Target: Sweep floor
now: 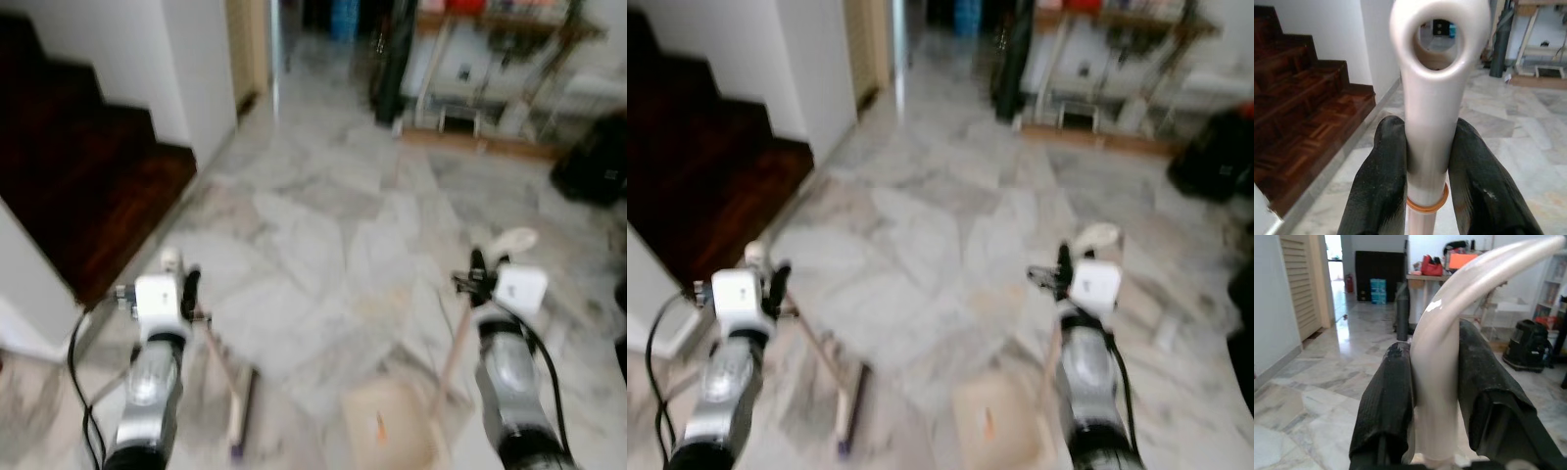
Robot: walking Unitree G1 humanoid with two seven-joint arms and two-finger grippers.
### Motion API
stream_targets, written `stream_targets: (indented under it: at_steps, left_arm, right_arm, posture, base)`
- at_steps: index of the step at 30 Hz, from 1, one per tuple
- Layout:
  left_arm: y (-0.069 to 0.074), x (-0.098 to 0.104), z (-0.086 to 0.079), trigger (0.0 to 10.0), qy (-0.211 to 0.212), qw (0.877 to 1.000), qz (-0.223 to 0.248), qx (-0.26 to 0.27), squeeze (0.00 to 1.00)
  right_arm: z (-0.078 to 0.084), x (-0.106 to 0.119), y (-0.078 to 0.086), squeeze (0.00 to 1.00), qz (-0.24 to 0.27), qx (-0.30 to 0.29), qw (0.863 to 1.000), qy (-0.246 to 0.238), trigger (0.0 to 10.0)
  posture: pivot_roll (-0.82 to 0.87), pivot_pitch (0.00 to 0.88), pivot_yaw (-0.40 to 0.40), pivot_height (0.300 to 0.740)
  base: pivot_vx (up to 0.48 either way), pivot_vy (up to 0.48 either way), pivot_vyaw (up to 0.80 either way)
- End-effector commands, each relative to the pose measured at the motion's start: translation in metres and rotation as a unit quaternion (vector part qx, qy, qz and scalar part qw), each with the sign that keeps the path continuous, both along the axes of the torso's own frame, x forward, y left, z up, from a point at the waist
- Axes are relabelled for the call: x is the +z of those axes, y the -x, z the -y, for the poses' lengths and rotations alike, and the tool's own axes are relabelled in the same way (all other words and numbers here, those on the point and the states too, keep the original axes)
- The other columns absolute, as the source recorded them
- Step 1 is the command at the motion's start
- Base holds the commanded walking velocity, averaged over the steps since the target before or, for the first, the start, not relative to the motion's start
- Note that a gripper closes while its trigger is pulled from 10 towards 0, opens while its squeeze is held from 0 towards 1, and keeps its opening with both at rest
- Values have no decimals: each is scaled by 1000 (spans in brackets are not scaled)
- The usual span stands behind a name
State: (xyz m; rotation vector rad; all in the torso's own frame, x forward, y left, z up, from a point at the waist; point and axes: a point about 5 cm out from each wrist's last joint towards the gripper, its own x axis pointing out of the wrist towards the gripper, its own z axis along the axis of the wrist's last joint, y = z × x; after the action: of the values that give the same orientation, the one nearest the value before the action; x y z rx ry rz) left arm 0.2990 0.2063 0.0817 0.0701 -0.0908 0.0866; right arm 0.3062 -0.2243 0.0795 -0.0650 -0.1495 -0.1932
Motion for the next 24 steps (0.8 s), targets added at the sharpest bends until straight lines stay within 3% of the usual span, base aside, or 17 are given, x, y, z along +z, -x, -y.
stream_targets:
  at_steps: [1,24]
  left_arm:
    - [-4,9,4,10000,-5,1000,19,-7,0]
    - [-5,9,4,10000,-4,1000,19,-9,0]
  right_arm:
    - [6,8,-1,0,19,-10,1000,-1,10000]
    - [4,8,-1,0,21,-6,1000,-6,10000]
  posture:
    - [-13,0,-4,740]
    - [-18,0,0,740]
  base:
    - [390,0,0]
    - [392,0,0]
